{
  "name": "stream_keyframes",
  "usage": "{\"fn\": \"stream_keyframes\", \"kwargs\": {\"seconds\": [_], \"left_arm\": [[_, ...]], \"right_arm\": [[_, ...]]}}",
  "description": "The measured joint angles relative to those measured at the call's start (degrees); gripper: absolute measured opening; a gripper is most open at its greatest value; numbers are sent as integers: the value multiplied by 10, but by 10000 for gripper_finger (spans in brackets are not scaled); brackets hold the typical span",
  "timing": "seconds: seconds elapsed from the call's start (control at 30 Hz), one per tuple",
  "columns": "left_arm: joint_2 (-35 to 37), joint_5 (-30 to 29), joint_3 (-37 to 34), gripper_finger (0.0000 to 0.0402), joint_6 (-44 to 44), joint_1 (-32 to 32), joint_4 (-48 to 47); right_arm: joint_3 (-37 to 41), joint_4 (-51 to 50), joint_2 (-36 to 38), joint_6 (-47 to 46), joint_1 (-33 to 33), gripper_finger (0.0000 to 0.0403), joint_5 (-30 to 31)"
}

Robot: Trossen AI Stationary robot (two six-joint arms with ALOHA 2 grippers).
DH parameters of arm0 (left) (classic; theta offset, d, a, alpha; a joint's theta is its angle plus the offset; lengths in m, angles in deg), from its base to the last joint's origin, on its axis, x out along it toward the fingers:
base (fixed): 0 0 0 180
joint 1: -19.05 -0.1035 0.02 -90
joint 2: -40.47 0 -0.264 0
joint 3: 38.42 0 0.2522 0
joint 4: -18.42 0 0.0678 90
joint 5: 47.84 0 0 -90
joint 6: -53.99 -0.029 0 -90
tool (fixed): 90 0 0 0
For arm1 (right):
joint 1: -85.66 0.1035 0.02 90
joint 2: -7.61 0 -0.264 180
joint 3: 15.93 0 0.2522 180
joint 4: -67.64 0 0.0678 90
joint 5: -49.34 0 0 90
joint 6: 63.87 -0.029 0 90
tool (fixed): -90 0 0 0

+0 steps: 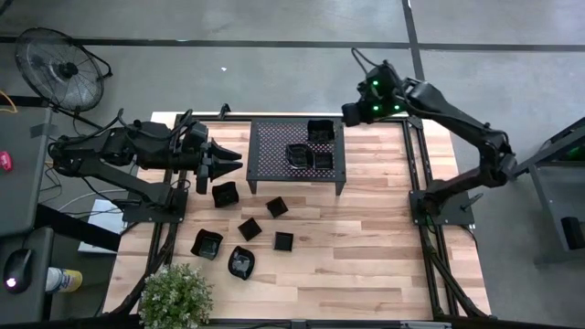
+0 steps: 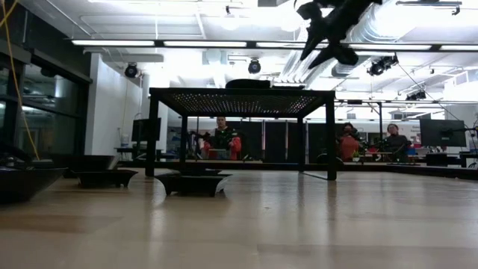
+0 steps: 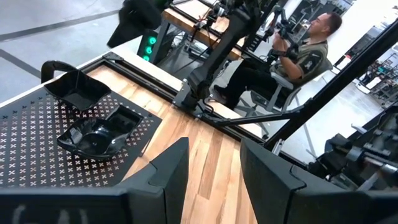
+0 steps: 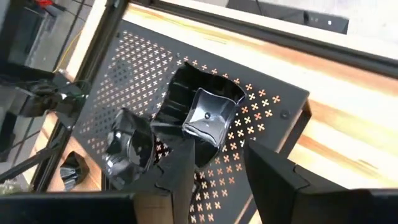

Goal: Pick & Place Mini shaped plates
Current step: Stack the black square plate on top of the other black square plates on the shelf

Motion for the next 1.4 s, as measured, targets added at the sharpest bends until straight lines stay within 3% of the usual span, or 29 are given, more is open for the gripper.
{"fn": "stream_keyframes", "kwargs": {"seconds": [0.2,0.37,0.5,0.77,1.07,1.4], "left_arm": [[0,0,0,142,-1,0,0],[0,-2,0,142,8,0,-1],[0,-2,0,142,9,0,-9],[0,25,0,142,1,0,-9],[0,73,0,142,-20,0,-52],[2,132,0,142,-57,0,-86]], "right_arm": [[0,-32,61,37,-3,134,-1],[0,-75,111,46,40,134,-1],[0,-118,147,24,104,134,37],[0,-172,179,-133,283,133,142],[0,-141,105,-310,503,133,255],[0,-40,-53,-554,639,133,317]]}}
